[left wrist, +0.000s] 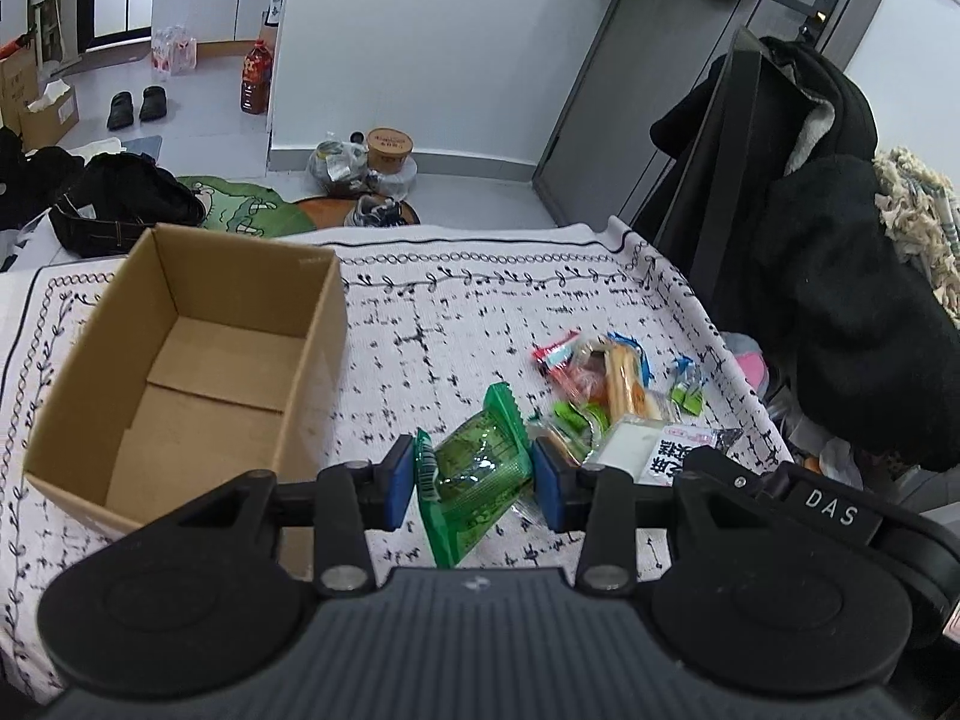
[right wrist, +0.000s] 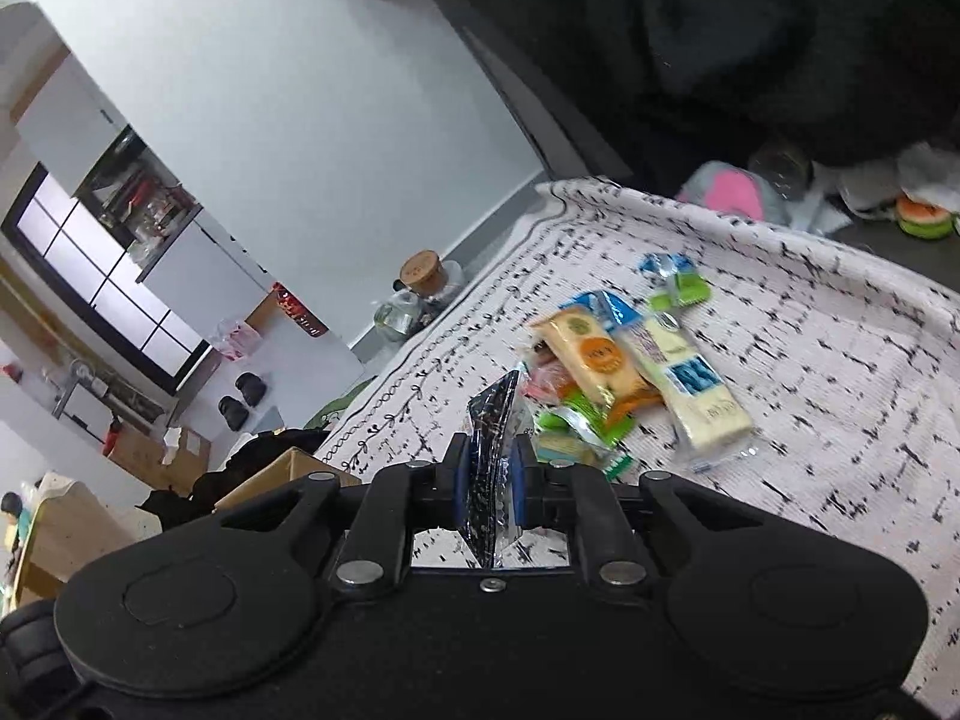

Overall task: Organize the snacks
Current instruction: 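Carry both snacks over the cardboard box and open both grippers to drop them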

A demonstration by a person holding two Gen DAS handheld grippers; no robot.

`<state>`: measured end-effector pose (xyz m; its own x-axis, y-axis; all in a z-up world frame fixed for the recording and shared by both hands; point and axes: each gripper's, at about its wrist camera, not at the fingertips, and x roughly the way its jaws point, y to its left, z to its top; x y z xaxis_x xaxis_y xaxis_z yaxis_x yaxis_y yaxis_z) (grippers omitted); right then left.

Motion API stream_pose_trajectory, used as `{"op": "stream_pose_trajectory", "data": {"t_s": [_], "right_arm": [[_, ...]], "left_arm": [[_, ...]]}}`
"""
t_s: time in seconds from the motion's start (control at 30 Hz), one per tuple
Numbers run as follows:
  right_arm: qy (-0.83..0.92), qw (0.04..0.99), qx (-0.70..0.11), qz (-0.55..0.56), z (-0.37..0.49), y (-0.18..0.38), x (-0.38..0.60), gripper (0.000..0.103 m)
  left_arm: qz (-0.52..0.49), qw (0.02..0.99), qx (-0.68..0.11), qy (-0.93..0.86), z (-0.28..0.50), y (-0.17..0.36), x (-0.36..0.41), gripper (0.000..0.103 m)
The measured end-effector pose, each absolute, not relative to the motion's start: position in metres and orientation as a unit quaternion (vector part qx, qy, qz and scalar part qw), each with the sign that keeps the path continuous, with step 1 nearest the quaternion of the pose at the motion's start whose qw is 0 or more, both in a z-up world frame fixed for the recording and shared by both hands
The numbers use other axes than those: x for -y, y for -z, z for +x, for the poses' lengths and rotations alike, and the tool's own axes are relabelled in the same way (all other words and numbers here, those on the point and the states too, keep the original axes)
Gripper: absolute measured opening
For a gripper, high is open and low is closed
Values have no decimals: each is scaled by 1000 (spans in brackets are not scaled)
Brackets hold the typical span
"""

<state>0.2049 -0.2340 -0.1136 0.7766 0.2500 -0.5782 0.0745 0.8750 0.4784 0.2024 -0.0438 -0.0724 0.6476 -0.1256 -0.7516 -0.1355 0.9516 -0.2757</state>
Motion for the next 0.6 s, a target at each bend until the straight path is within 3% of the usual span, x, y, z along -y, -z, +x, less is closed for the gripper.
{"op": "stream_pose_trajectory", "data": {"t_s": [0.6], "right_arm": [[-99,913,-325,225,222,99,148,13]], "left_arm": [[-162,895,-415,-16,219,74,-47,40]]}}
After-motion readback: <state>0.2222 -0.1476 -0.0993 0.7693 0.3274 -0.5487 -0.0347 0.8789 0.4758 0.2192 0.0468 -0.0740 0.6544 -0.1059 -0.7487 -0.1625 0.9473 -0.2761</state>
